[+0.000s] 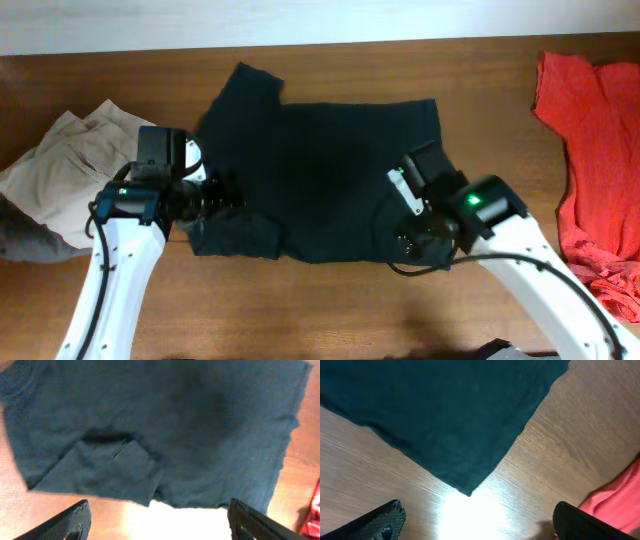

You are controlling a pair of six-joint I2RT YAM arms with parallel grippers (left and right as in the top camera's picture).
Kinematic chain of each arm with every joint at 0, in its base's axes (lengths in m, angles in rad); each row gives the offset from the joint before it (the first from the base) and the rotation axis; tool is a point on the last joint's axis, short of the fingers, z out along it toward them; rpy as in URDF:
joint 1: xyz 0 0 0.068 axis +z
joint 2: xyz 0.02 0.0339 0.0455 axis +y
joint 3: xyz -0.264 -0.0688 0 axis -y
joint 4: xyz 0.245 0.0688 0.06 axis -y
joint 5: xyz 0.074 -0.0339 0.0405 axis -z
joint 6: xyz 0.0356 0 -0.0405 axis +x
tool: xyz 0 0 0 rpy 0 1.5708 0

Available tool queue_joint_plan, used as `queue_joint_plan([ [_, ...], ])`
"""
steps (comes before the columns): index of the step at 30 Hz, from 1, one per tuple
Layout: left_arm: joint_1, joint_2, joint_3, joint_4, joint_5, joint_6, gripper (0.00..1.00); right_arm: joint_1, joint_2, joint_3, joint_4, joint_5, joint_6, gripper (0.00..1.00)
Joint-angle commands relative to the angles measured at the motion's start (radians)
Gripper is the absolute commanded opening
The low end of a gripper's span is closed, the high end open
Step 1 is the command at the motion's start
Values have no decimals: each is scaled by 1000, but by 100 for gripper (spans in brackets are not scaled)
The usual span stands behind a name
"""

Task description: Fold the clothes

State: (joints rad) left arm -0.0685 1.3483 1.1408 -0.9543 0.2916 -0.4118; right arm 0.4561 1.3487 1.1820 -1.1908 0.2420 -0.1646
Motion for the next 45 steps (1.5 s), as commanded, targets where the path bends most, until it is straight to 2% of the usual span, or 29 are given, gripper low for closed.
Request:
queue_joint_plan([
  [1, 8, -21, 10, -60, -66, -29, 92, 8, 59, 19, -8, 94, -45, 99],
  [7, 8, -19, -18, -132, -158, -80, 96, 8, 189, 19, -5, 114, -72, 98],
  [15, 8, -19, -166, -52, -159, -115, 97, 10, 323, 19, -3, 110, -70, 91],
  [23, 8, -19, -196, -19, -159, -115, 98, 27, 330, -6, 27, 79, -58, 90],
  [30, 8, -19, -196, 3, -170, -114, 99, 105, 330, -22, 60, 64, -54, 90],
  [33, 9, -19, -196, -3, -184, -114, 99, 144, 330, -52, 40, 65, -9, 90],
  [38, 11, -19, -197, -4, -185, -114, 99, 209, 330, -130, 135, 84, -3, 93],
  [45, 13, -19, -197, -5, -211, -110, 99, 217, 330, -223, 243, 107, 13, 94],
])
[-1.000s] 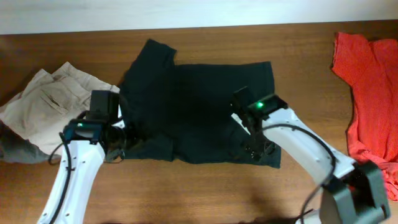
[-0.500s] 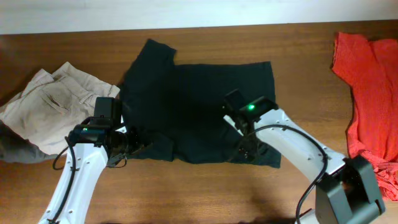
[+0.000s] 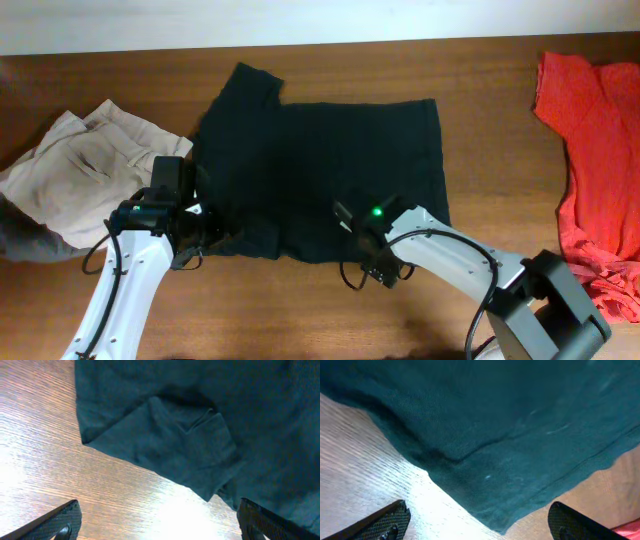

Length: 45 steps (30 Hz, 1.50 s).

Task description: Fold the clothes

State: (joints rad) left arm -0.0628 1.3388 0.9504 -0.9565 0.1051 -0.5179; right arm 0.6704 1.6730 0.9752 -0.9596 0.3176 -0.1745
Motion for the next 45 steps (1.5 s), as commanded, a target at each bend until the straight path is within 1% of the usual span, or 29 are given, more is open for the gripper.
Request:
queue_joint_plan([
  [1, 7, -10, -6, -2, -24, -5, 99, 2, 5, -24, 18, 35, 23, 96],
  [3, 7, -10, -6, -1, -24, -5, 99, -4, 6, -43, 38, 34, 23, 99],
  [7, 7, -10, -6, 2, -24, -5, 99, -25, 16, -88, 92, 39, 16, 99],
  [8, 7, -10, -6, 2, -24, -5, 99, -31, 21, -93, 97, 52, 14, 98],
  [11, 7, -10, -6, 2, -24, -5, 99, -52, 30, -99, 98, 88, 15, 90],
  [16, 7, -10, -6, 2, -24, -5, 99, -105, 58, -100, 120, 86, 14, 89],
  [17, 7, -10, -6, 2, -24, -5, 99, -118, 68, -100, 124, 86, 15, 84],
  [19, 7, -10, -6, 2, -24, -4, 99, -136, 81, -100, 124, 83, 15, 68],
  [20, 7, -10, -6, 2, -24, -5, 99, -140, 84, -99, 124, 83, 15, 63],
  [22, 7, -10, -6, 2, -24, -4, 99, -138, 84, -98, 127, 83, 15, 60],
  [24, 7, -10, -6, 2, -24, -5, 99, -129, 84, -93, 122, 83, 15, 49],
  [27, 7, -10, -6, 2, -24, -5, 99, -114, 84, -92, 117, 84, 15, 39],
  [28, 7, -10, -6, 2, -24, -5, 99, -109, 84, -91, 112, 83, 15, 31],
  [30, 7, -10, -6, 2, -24, -5, 99, -92, 84, -77, 95, 84, 19, 22],
  [32, 7, -10, -6, 2, -24, -5, 99, -75, 84, -63, 77, 84, 22, 7],
  [33, 7, -10, -6, 2, -24, -5, 99, -68, 84, -58, 69, 84, 27, 4],
  [35, 7, -10, -6, 2, -24, -5, 99, -58, 84, -51, 59, 87, 37, 4],
  [40, 7, -10, -6, -5, -24, -5, 99, -53, 84, -40, 47, 87, 126, 4],
  [45, 7, -10, -9, -29, -22, -5, 99, -53, 84, -40, 40, 87, 132, 4],
])
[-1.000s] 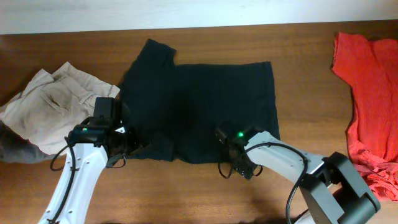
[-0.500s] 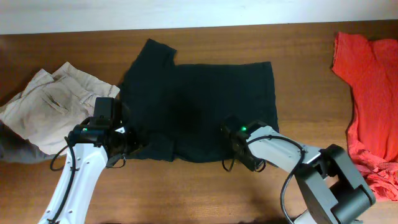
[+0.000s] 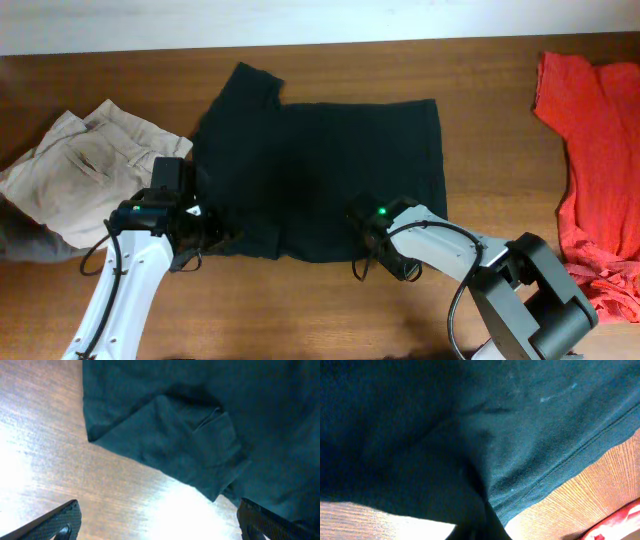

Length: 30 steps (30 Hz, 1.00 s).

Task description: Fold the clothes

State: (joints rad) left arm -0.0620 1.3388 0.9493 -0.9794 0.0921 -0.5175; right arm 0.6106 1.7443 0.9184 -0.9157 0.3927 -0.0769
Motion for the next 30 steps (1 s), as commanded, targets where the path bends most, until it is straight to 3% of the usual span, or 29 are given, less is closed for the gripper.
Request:
queue_joint_plan([
  [1, 6, -10, -14, -10, 3, -6, 99, 6, 13, 17, -4, 11, 34, 4],
  [6, 6, -10, -102, 1, 141, -88, 99, 6, 12, 17, -4, 11, 46, 4],
  [13, 50, -10, -296, 226, 331, -243, 99, 6, 13, 17, -3, 11, 61, 4],
  [20, 134, -6, -313, 323, 325, -254, 95, 6, 13, 17, 14, 8, 79, 4],
  [30, 142, 127, -313, 410, 278, -305, 89, 5, 13, 17, 16, 8, 79, 4],
])
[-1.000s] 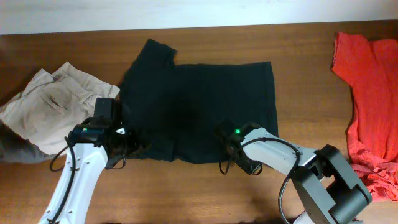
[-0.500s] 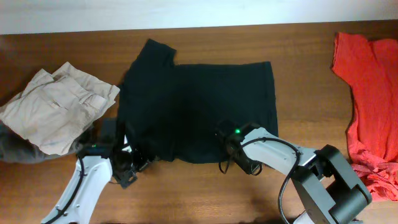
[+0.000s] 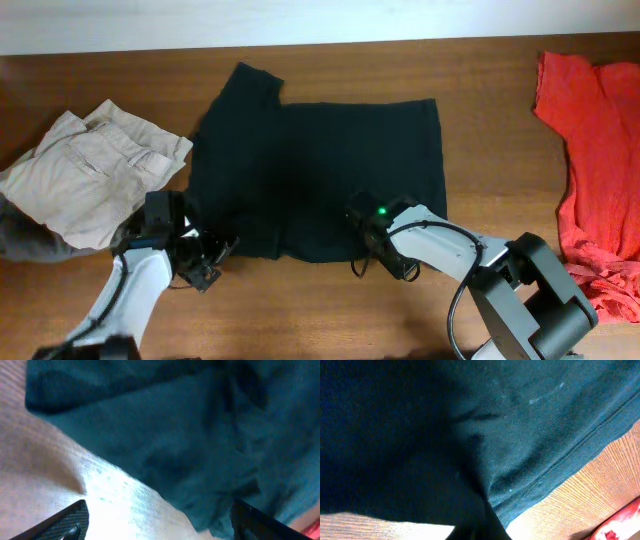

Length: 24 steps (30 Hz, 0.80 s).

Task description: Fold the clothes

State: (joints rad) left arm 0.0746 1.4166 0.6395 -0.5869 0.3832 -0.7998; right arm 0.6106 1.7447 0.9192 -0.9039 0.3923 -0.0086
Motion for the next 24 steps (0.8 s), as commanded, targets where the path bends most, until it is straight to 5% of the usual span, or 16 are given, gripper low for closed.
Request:
queue_joint_plan([
  [1, 5, 67, -3, 30, -13, -23, 89, 5, 12, 16, 4, 8, 11, 4],
  [17, 5, 143, -3, 105, -67, -23, 36, 5, 12, 16, 3, 8, 11, 4],
  [24, 5, 143, -3, 109, -112, -22, 24, 5, 12, 16, 3, 8, 11, 4],
])
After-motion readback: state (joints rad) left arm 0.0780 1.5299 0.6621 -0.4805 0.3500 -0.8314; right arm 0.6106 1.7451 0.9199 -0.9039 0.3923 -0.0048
